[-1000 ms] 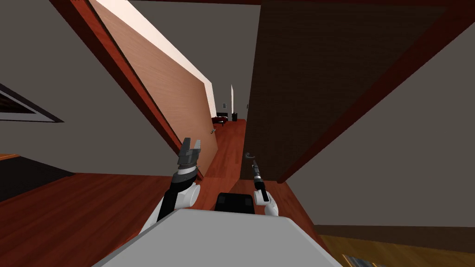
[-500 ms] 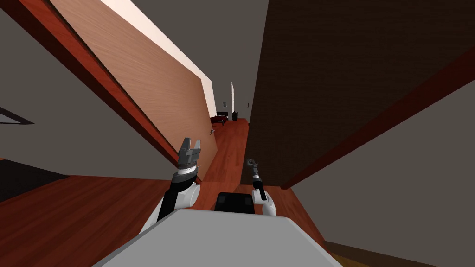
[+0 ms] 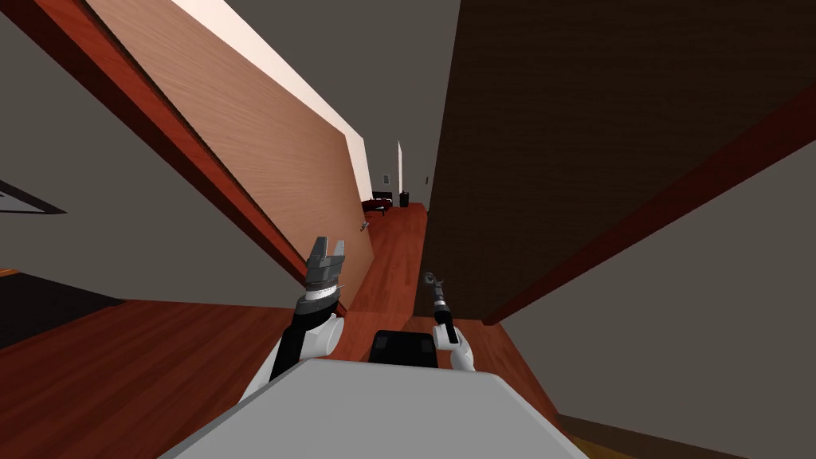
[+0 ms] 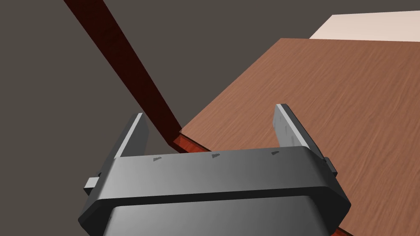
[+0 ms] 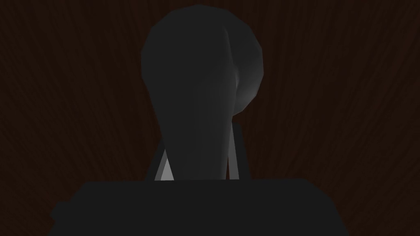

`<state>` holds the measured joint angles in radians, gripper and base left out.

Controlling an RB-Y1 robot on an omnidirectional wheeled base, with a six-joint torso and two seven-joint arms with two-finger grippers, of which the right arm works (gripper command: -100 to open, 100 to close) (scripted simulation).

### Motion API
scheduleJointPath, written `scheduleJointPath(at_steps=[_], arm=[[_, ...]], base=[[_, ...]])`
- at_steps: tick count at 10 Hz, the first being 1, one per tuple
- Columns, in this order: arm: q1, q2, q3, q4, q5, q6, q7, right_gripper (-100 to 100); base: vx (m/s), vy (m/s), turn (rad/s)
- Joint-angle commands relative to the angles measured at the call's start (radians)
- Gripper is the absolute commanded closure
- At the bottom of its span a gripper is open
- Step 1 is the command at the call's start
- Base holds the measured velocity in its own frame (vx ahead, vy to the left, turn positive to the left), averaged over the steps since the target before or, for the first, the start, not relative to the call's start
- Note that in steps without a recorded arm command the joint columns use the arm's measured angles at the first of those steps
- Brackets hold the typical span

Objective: Push the door open

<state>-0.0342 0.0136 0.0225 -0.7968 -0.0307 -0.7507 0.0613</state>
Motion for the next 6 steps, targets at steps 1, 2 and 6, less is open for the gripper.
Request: scheduleJointPath(at_steps=[1,2,6], arm=[[0.006,0.000,0.001,0.002,0.000,-0.001,0.000,100],[0.000,-0.020,-0.014,0.001,-0.007,-0.001,0.004,100],[-0.001,-0.047,-0.041,0.002,-0.021,-0.001,0.011,100]], base=[[0.000,0.000,0.000],[0.098,0.041,-0.018],[0.160,0.054,-0.040]])
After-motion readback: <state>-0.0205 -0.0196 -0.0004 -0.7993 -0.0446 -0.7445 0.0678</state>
